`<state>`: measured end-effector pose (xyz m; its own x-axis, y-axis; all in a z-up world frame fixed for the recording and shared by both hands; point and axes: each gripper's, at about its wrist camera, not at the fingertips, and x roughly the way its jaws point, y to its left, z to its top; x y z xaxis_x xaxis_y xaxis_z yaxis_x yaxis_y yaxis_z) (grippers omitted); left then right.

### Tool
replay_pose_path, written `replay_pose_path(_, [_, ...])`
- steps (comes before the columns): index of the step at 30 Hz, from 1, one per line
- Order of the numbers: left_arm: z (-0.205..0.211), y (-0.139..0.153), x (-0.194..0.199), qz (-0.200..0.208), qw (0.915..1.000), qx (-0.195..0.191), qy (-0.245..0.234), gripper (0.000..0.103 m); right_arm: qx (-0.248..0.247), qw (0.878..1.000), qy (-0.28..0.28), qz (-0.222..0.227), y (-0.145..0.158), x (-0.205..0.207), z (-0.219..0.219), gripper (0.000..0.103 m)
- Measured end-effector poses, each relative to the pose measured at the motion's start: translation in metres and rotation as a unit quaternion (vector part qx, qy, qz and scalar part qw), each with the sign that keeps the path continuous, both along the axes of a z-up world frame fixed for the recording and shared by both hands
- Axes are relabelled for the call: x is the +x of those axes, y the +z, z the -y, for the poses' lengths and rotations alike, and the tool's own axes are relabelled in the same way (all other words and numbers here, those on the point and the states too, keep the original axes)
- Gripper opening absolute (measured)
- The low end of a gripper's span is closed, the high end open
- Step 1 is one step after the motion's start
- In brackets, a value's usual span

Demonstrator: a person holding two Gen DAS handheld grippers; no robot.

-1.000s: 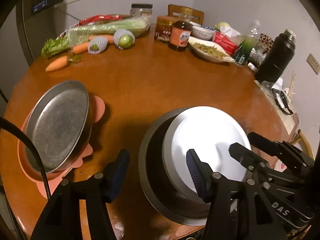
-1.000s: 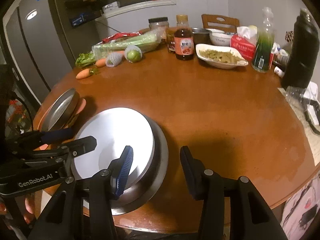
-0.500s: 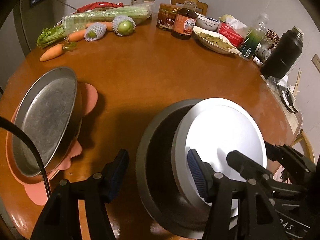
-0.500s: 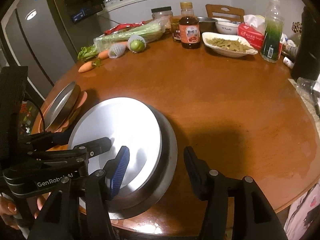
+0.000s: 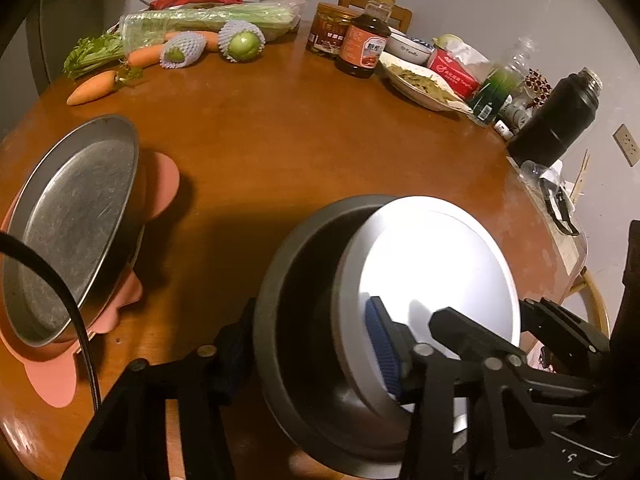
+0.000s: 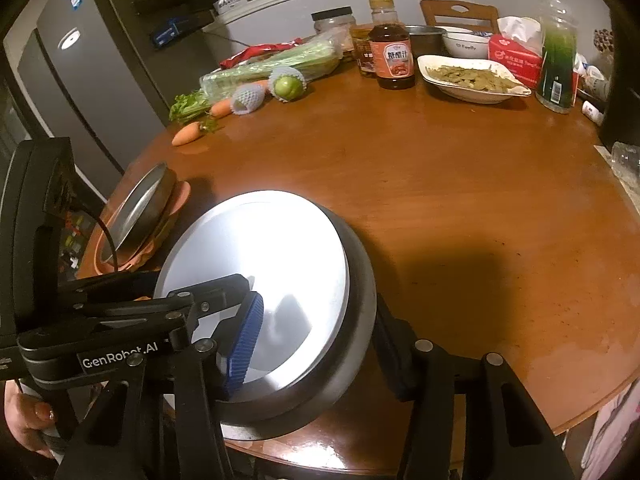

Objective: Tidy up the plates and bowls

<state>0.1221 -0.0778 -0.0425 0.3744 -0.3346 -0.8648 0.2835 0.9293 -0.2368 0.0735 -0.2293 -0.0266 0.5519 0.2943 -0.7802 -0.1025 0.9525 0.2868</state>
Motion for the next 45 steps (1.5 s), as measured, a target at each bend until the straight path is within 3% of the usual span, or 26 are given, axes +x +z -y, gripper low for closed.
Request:
replay_pose_path(9, [0.002, 0.008, -0.002, 0.018, 0.9997, 0.019, 0.002, 0.047, -0.001, 1.000, -0.001, 0.001, 0.001, 0.002, 0.000, 0.052])
replay_pose_path(21, [-0.015, 0.034, -0.004, 0.044, 0.9988, 0.015, 0.014, 0.047, -0.006, 1.000, 0.011, 0.029, 0.024, 0.003, -0.013, 0.052])
replay_pose_path(45, [-0.120, 0.082, 0.011, 0.080, 0.9915, 0.007, 0.103, 0.047, -0.010, 0.993, 0.090, 0.075, 0.076, 0.044, -0.110, 0.051])
